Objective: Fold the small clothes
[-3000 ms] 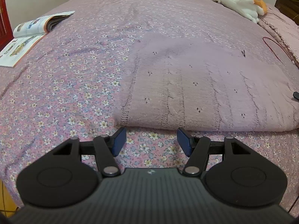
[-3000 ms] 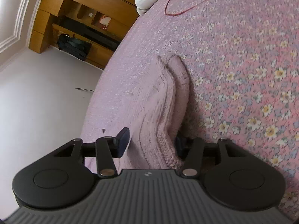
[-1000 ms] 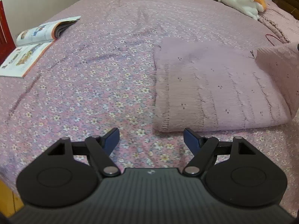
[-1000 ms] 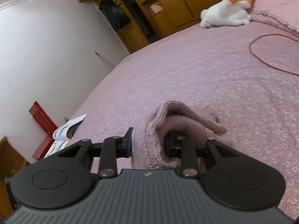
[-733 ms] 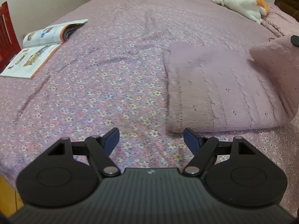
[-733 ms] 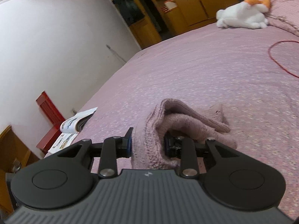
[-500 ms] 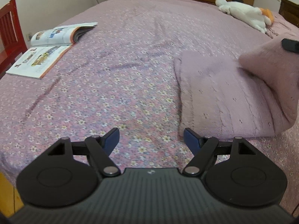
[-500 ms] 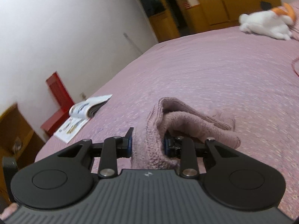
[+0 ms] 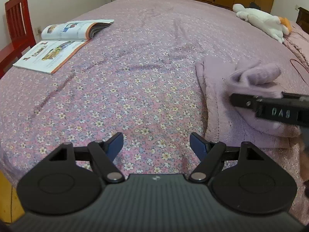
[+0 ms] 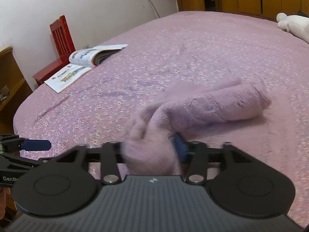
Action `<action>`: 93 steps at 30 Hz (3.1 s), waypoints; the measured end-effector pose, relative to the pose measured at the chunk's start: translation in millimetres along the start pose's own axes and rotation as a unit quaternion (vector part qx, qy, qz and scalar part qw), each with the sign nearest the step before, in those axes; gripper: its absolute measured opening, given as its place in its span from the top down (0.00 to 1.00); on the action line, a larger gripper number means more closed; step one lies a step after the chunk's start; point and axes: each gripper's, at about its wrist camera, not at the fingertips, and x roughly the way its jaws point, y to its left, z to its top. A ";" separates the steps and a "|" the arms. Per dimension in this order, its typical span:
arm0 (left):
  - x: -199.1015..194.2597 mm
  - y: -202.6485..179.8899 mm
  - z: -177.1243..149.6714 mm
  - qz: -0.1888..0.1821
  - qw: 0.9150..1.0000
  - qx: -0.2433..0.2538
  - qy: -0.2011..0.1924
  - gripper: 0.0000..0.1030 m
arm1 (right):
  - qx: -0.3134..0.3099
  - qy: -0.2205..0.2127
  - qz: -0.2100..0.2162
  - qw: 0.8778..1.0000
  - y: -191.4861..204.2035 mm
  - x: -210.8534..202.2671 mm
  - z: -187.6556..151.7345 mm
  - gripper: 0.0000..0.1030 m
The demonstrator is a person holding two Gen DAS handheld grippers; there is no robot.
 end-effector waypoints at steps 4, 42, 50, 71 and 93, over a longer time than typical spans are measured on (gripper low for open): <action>-3.6 3.0 4.2 -0.008 1.000 -0.005 -0.011 0.26 | 0.000 -0.013 0.024 1.000 8.5 -12.6 -2.5 0.25; 81.4 -111.8 69.1 -0.129 0.987 0.033 -0.095 0.88 | 0.219 -0.087 -0.030 0.971 -132.2 -60.0 -44.8 0.11; 100.9 -72.8 61.4 -0.077 0.994 -0.003 -0.078 0.76 | 0.078 -0.090 -0.070 0.990 -80.5 -46.3 -41.2 0.08; 34.4 -64.9 26.8 -0.140 0.990 0.006 -0.031 0.37 | 0.159 -0.125 -0.111 0.973 -103.4 -104.3 -71.3 0.08; 67.4 -27.4 32.1 -0.200 0.974 -0.107 0.027 0.27 | 0.297 -0.070 0.074 0.950 -164.1 -87.5 -65.5 0.05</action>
